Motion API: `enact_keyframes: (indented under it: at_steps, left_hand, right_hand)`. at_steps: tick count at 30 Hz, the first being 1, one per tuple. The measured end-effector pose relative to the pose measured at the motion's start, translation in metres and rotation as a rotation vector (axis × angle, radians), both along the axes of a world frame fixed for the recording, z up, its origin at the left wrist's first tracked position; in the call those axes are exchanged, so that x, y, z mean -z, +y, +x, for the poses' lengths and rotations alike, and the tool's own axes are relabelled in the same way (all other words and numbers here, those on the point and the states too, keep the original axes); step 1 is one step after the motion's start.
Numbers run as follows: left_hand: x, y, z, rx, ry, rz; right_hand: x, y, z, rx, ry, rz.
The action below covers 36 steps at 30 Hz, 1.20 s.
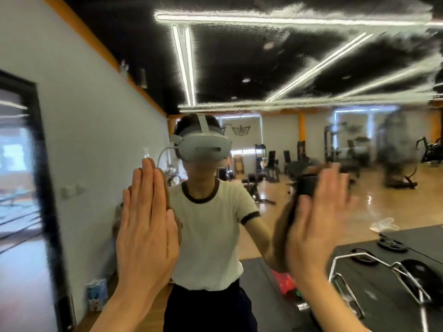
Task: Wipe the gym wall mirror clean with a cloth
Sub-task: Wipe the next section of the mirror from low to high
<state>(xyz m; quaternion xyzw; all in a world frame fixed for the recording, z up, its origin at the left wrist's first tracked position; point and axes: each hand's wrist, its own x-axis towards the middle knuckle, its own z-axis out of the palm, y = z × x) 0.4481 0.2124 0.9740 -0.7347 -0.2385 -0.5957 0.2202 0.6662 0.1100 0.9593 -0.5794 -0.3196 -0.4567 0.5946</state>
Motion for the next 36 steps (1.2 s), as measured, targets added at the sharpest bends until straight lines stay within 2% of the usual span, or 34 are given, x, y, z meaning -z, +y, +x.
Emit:
enact_keyframes:
  at_steps: [2,4,6,7,9,12,14,15,17,19,21,22,24,27,29,31,33,36]
  left_hand:
    - [-0.001,0.000,0.002,-0.015,-0.007,-0.004]
    - [-0.002,-0.001,0.002,-0.037,0.002,-0.007]
    - [-0.001,-0.003,0.001,-0.041,-0.001,-0.010]
    - [0.000,-0.004,0.001,-0.042,-0.002,-0.014]
    - [-0.001,-0.005,0.001,-0.050,0.003,-0.023]
    - [-0.001,-0.006,0.001,-0.036,-0.003,-0.034]
    - [-0.001,-0.009,0.001,-0.001,-0.034,-0.052]
    - [-0.002,-0.012,0.004,0.023,-0.051,-0.061]
    - [-0.004,-0.024,0.018,0.085,-0.054,-0.042]
    - [-0.009,-0.037,0.044,0.141,0.007,0.013]
    - [-0.014,-0.048,0.073,0.175,0.056,0.043]
    - [-0.016,-0.052,0.085,0.177,0.060,0.046]
    - [-0.019,-0.055,0.102,0.137,0.048,0.047]
    - [-0.017,-0.053,0.110,0.050,0.029,0.068]
    - [-0.017,-0.052,0.111,0.024,0.026,0.086]
    - [-0.017,-0.052,0.112,0.007,0.022,0.097]
    - [-0.017,-0.053,0.113,0.012,0.023,0.094]
    - [-0.017,-0.053,0.112,0.013,0.028,0.088]
  right_hand:
    - [0.001,0.021,-0.045,-0.022,-0.228,-0.191]
    - [0.011,0.030,-0.072,0.008,-0.545,-0.334]
    - [0.009,0.021,-0.051,0.057,-0.763,-0.397]
    - [0.007,0.013,-0.030,0.087,-0.790,-0.411]
    - [0.004,-0.011,0.015,0.096,-0.655,-0.371]
    - [0.008,-0.037,0.066,0.038,-0.250,-0.199]
    - [0.005,-0.030,0.058,0.005,-0.061,-0.072]
    - [0.000,-0.022,0.043,0.014,-0.032,-0.047]
    - [-0.004,-0.003,0.006,0.041,-0.167,-0.104]
    - [0.001,0.009,-0.020,0.029,-0.495,-0.254]
    - [-0.003,0.001,-0.006,0.044,-0.749,-0.371]
    - [-0.007,-0.008,0.012,0.061,-0.811,-0.394]
    - [-0.011,-0.029,0.056,0.087,-0.762,-0.396]
    - [-0.005,-0.059,0.117,0.077,-0.379,-0.273]
    - [-0.002,-0.059,0.120,0.044,-0.137,-0.120]
    - [-0.009,-0.042,0.090,0.042,-0.039,-0.039]
    - [-0.011,-0.020,0.048,0.054,-0.182,-0.120]
    - [-0.011,-0.015,0.026,0.057,-0.645,-0.354]
